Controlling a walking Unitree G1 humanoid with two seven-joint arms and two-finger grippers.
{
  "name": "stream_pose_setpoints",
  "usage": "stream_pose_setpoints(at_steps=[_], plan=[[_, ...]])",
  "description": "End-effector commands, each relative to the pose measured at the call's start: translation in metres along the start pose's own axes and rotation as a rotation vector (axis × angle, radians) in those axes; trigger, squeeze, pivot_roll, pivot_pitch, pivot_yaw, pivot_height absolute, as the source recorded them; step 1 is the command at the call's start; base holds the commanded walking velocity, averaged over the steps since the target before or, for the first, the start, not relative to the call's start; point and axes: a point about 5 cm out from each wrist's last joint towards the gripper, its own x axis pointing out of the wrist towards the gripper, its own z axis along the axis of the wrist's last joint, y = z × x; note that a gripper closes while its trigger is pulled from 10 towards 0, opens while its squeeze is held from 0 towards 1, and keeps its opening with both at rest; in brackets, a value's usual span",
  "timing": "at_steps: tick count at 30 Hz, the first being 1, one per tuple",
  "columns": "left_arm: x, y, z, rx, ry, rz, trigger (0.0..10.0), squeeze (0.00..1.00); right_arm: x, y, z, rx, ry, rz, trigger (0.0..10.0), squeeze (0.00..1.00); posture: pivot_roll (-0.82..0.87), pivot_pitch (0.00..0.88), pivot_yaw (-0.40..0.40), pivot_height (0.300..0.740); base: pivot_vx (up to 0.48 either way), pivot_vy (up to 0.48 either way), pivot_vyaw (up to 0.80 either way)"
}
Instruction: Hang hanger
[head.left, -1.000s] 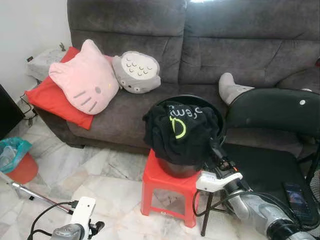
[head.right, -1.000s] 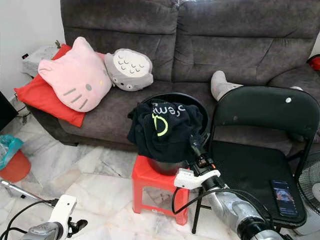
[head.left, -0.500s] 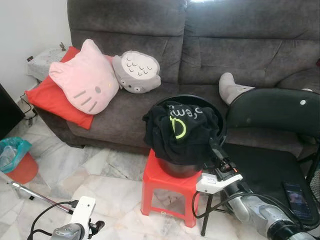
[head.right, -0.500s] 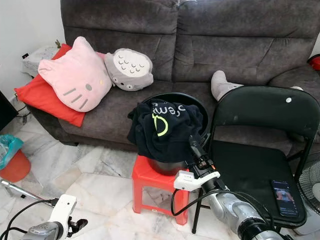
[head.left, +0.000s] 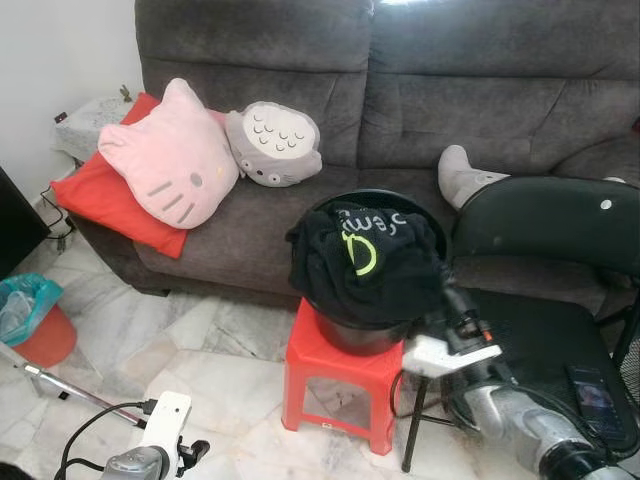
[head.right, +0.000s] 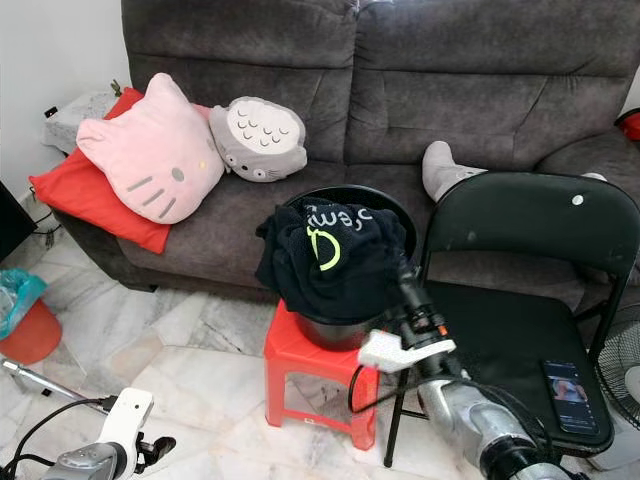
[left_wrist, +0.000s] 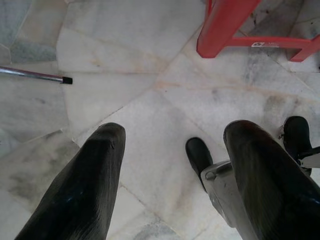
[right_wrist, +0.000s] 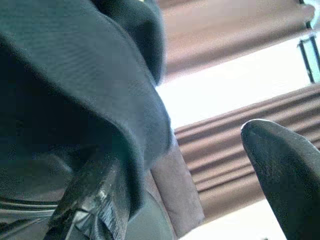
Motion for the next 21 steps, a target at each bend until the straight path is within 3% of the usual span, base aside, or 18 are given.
stream_pose_setpoints(at_steps=[1,8,14,15,16,17,21], plan=[[-0.001,0.004,0.000,0.011,0.000,0.005,10.0,0.00,0.003,0.005,0.001,0.073,0.045,0.059,10.0,0.00,-0.08,0.000,0.041,0.740,0.000,0.000,0.00],[-0.001,0.004,0.000,0.005,-0.001,0.010,10.0,0.00,-0.002,0.018,0.009,0.190,0.063,0.176,10.0,0.00,-0.08,0.000,0.037,0.740,0.000,0.000,0.00],[-0.001,0.004,0.000,0.002,-0.009,0.018,10.0,0.00,-0.002,0.017,0.009,0.198,0.038,0.181,10.0,0.00,-0.08,0.000,0.038,0.740,0.000,0.000,0.00],[-0.001,0.004,0.000,0.003,-0.009,0.017,10.0,0.00,-0.001,0.016,0.010,0.191,0.008,0.179,3.5,0.00,-0.08,0.000,0.038,0.740,0.000,0.000,0.00],[-0.001,0.004,0.000,0.003,-0.009,0.017,10.0,0.00,-0.001,0.016,0.010,0.191,0.008,0.179,3.5,0.00,-0.08,0.000,0.038,0.740,0.000,0.000,0.00],[-0.001,0.004,0.000,0.004,-0.010,0.016,10.0,0.00,0.000,0.015,0.012,0.176,-0.020,0.181,0.0,0.00,-0.08,0.000,0.040,0.740,0.000,0.000,0.00],[-0.001,0.005,0.001,0.005,-0.012,0.016,10.0,0.00,0.002,0.012,0.011,0.169,-0.030,0.167,0.0,0.00,-0.08,0.000,0.039,0.740,0.000,0.000,0.00]])
